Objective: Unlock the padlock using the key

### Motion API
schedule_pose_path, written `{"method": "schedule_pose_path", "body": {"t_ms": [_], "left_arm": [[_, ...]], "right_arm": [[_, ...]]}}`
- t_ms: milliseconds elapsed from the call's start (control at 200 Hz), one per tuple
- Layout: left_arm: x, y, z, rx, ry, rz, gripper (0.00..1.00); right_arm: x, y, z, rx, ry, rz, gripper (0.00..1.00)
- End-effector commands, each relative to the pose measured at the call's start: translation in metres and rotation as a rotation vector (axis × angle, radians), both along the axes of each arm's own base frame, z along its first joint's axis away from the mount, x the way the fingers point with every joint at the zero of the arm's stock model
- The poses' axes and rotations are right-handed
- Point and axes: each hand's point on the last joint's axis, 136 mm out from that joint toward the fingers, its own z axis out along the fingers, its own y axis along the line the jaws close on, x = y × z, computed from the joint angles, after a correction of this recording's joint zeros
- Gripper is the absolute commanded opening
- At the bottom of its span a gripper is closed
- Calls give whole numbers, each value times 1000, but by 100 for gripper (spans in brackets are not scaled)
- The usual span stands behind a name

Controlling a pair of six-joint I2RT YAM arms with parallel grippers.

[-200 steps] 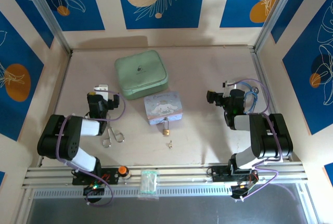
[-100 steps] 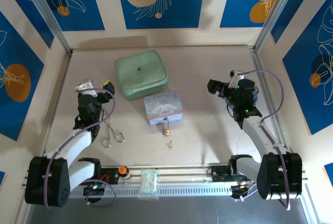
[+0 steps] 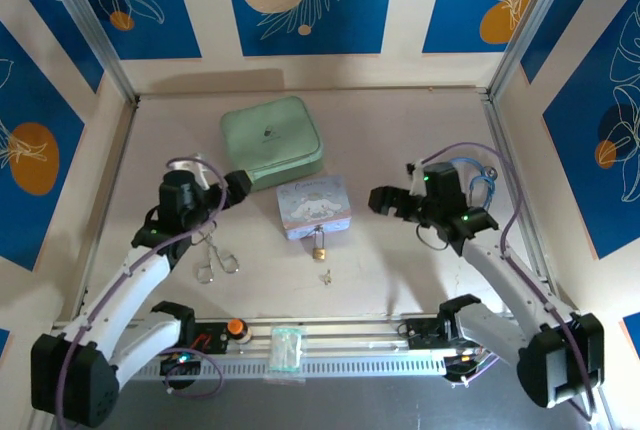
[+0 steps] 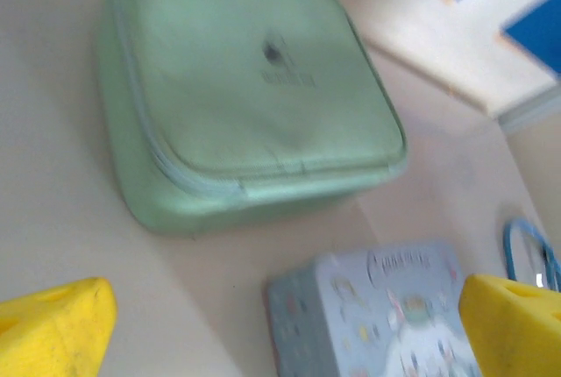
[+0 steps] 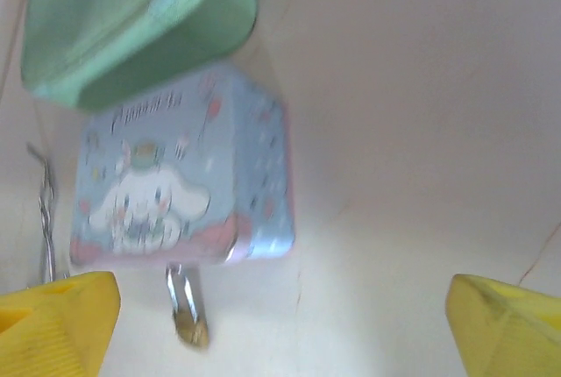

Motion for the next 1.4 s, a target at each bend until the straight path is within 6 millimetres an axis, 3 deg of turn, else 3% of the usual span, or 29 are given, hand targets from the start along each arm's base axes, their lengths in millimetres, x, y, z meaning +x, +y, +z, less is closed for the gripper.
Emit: {"method": "schedule_pose_path", "body": {"t_ms": [0, 85, 210, 305, 475, 645, 880, 1006, 1106, 1396], "left_arm": [[-35, -23, -23, 78, 150, -88, 99], [-44, -40, -27, 71, 168, -112, 99], [-60, -67, -42, 16, 221, -149, 99], [-72, -79, -52, 39, 242, -171, 99], [-85, -75, -64, 61, 281, -171, 99], [-96, -72, -69, 24, 307, -168, 99], [-99, -74, -70, -3, 303, -167, 99], [-98, -72, -71, 11, 298, -160, 99], [-98, -71, -71, 16, 294, -157, 99], [-99, -70, -77, 0, 298, -144, 99]], "right_arm": [[-36, 0, -32, -142, 120, -33, 92], [-53, 15, -41, -168, 154, -22, 85], [-75, 45, -58, -199, 181, 17, 82], [-88, 65, -74, -250, 220, 44, 73], [-109, 107, -89, -360, 234, 119, 67], [-131, 128, -108, -420, 290, 152, 61], [-139, 134, -127, -459, 345, 151, 49], [-137, 132, -133, -475, 344, 147, 47], [-137, 135, -135, -483, 344, 158, 40], [-130, 139, -139, -506, 330, 168, 34]]}}
